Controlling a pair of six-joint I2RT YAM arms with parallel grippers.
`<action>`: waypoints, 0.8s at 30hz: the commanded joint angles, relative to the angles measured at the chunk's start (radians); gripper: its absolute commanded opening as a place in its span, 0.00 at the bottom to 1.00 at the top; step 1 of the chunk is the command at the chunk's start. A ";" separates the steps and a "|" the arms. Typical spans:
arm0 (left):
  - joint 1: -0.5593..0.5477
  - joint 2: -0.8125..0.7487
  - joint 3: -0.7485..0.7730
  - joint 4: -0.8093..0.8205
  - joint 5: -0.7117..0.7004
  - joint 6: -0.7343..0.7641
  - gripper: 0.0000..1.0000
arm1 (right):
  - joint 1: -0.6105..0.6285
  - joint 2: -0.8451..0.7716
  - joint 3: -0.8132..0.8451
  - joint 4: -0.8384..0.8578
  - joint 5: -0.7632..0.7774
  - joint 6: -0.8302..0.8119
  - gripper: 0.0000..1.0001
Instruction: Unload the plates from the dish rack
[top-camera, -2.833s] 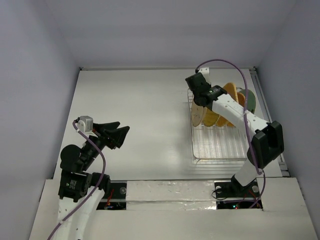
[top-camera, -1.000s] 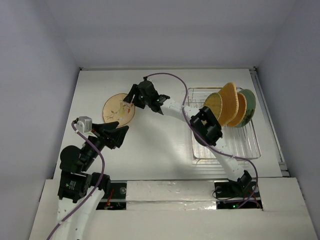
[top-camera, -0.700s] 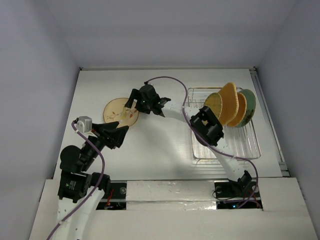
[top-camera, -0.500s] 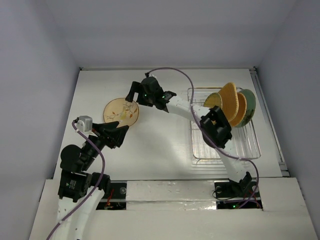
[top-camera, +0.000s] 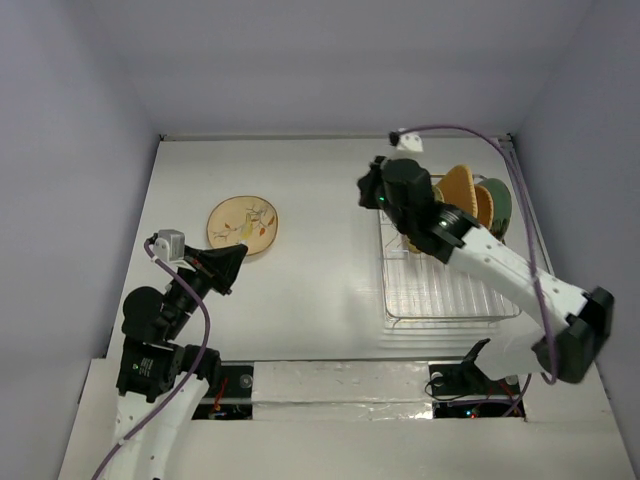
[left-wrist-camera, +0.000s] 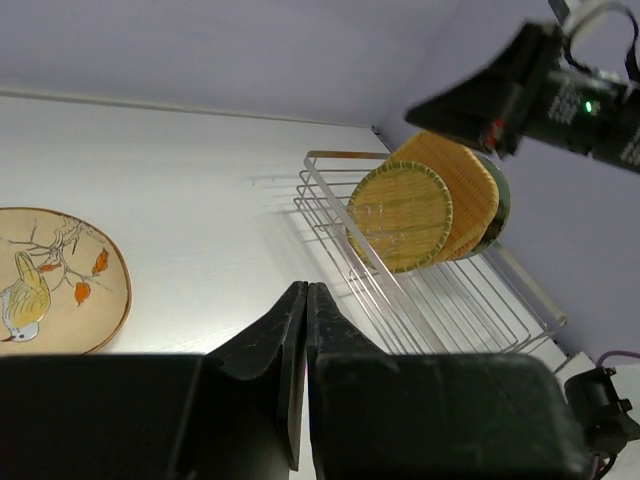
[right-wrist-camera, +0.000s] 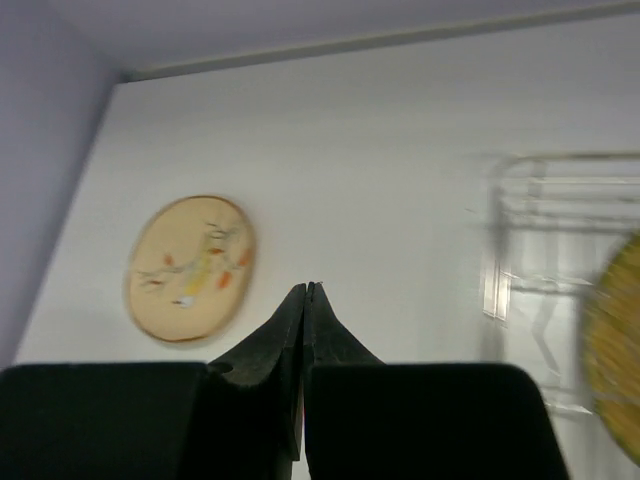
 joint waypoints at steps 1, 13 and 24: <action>0.011 0.013 0.006 0.025 -0.017 0.002 0.00 | -0.089 -0.178 -0.212 -0.150 0.199 -0.043 0.00; 0.040 0.054 0.010 0.022 -0.010 0.005 0.21 | -0.370 -0.440 -0.502 -0.166 0.118 -0.046 0.63; 0.060 0.067 0.008 0.030 0.010 0.005 0.27 | -0.450 -0.247 -0.469 -0.046 0.035 -0.081 0.45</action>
